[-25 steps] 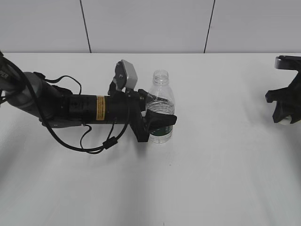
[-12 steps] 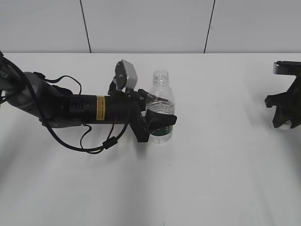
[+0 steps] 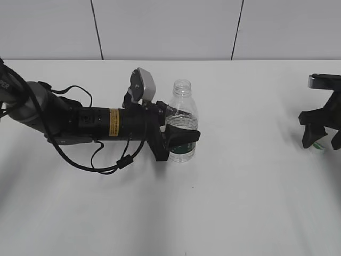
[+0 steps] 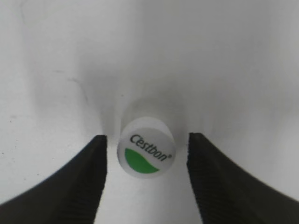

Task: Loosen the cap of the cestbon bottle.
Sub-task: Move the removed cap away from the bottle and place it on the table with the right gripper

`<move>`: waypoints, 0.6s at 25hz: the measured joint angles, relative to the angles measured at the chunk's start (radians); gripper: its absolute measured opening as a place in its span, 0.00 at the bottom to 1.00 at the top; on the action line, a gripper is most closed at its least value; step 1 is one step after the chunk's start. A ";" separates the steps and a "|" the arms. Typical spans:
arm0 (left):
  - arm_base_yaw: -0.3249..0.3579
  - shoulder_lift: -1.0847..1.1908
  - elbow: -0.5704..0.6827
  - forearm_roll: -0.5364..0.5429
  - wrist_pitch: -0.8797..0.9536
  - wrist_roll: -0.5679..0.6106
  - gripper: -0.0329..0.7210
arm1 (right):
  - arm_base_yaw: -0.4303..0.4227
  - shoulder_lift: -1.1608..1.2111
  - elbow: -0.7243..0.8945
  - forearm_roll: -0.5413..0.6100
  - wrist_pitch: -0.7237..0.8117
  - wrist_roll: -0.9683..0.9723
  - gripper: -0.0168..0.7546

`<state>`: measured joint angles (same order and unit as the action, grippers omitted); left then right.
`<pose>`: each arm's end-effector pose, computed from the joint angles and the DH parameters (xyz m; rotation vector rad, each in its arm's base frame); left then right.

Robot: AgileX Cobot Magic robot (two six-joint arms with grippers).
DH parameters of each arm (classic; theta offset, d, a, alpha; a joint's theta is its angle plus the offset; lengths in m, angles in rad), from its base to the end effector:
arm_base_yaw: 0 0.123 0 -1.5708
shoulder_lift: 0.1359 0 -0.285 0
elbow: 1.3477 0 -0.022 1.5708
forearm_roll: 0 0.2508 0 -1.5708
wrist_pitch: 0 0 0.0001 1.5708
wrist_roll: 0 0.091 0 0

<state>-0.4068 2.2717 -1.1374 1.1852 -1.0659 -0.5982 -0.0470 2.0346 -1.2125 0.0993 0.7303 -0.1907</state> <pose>0.3419 -0.2276 0.0845 1.1889 1.5594 -1.0306 0.3712 -0.0114 0.1161 -0.1108 3.0253 0.0865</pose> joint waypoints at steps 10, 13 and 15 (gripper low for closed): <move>0.000 0.000 0.000 0.000 0.001 0.000 0.55 | 0.000 -0.043 -0.037 0.032 0.061 0.030 0.69; 0.000 0.000 0.000 -0.001 0.002 0.000 0.55 | 0.000 -0.073 -0.064 0.037 0.080 0.032 0.67; 0.000 0.000 0.000 -0.003 0.002 0.000 0.56 | 0.000 -0.087 -0.077 0.039 0.089 0.033 0.67</move>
<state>-0.4068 2.2717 -1.1374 1.1826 -1.0640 -0.5979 -0.0470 1.9475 -1.2898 0.1383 0.8192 -0.1577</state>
